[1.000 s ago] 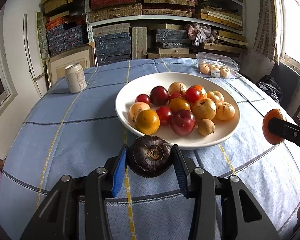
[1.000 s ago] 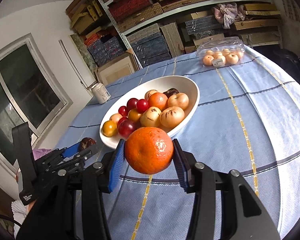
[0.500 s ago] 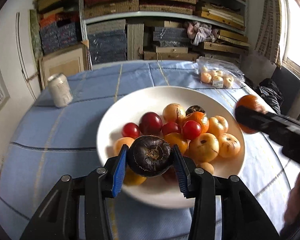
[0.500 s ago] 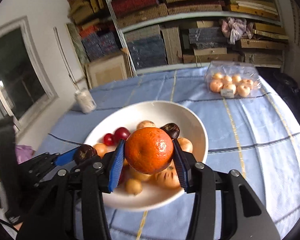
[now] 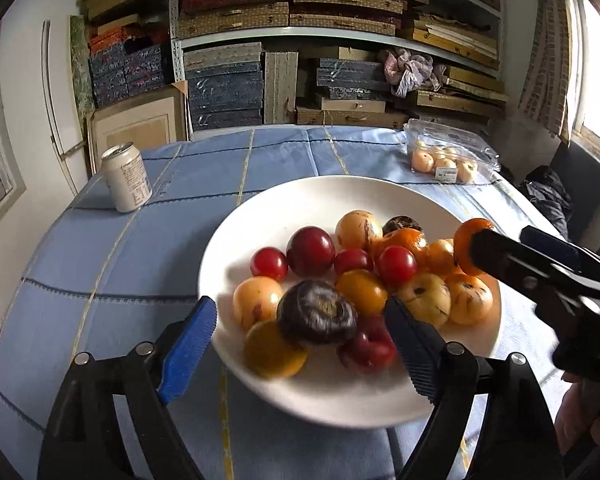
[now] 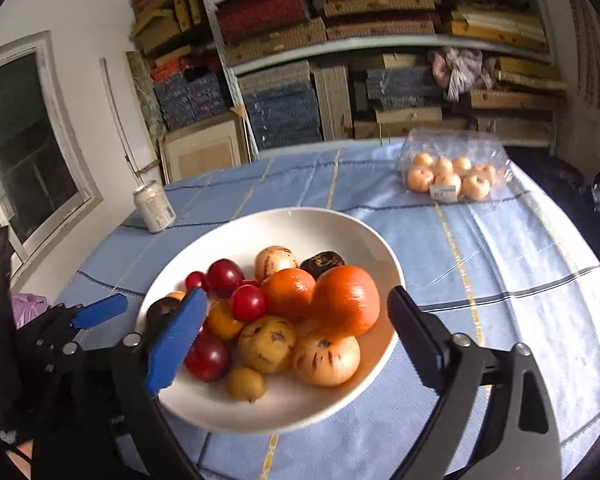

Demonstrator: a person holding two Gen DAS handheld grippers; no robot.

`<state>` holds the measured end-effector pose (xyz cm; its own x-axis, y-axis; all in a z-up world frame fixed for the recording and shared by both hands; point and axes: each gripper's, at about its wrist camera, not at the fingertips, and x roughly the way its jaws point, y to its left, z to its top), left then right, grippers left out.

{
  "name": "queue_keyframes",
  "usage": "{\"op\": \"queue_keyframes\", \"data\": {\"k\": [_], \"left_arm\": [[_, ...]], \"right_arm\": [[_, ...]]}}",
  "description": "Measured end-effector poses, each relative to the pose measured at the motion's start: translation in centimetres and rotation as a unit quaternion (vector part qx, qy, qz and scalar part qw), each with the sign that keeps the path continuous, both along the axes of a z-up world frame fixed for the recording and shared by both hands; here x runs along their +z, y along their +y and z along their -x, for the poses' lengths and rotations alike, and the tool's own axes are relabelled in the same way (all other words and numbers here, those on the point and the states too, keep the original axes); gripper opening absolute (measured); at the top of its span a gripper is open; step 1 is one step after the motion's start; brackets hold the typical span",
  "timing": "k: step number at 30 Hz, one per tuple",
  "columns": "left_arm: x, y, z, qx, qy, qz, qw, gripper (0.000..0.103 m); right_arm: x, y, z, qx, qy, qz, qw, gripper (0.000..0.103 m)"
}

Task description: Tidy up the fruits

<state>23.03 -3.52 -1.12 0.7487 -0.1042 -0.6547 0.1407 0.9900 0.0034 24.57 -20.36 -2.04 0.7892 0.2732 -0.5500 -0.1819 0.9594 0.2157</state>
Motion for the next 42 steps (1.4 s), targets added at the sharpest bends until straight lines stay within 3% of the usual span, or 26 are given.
{"op": "queue_keyframes", "data": {"k": [4, 8, 11, 18, 26, 34, 42], "left_arm": [[0.6, 0.7, 2.0, 0.011, -0.013, 0.002, 0.9999, 0.099], [1.7, 1.6, 4.6, 0.014, -0.025, 0.025, 0.9993, 0.099], [2.3, 1.7, 6.5, 0.025, -0.027, 0.019, 0.9991, 0.099], [2.4, 2.1, 11.1, 0.031, -0.028, -0.004, 0.9991, 0.099], [2.5, 2.8, 14.9, 0.018, -0.023, 0.029, 0.9991, 0.099], [2.9, 0.9, 16.1, 0.021, -0.05, -0.014, 0.9984, 0.099], [2.8, 0.5, 15.7, 0.015, -0.05, -0.016, 0.9985, 0.099]], "right_arm": [[1.1, 0.2, 3.3, -0.006, -0.04, 0.035, 0.999, 0.098], [1.8, 0.5, 7.1, -0.028, -0.074, 0.078, 0.994, 0.098], [2.1, 0.9, 9.3, -0.018, -0.087, 0.083, 0.993, 0.098], [1.7, 1.0, 13.1, 0.011, -0.056, 0.051, 0.997, 0.099], [0.9, 0.6, 16.1, 0.014, -0.036, 0.019, 0.999, 0.099], [1.4, 0.9, 17.5, 0.007, -0.057, 0.04, 0.998, 0.099], [1.3, 0.7, 17.2, 0.012, -0.056, 0.031, 0.998, 0.099]]}}
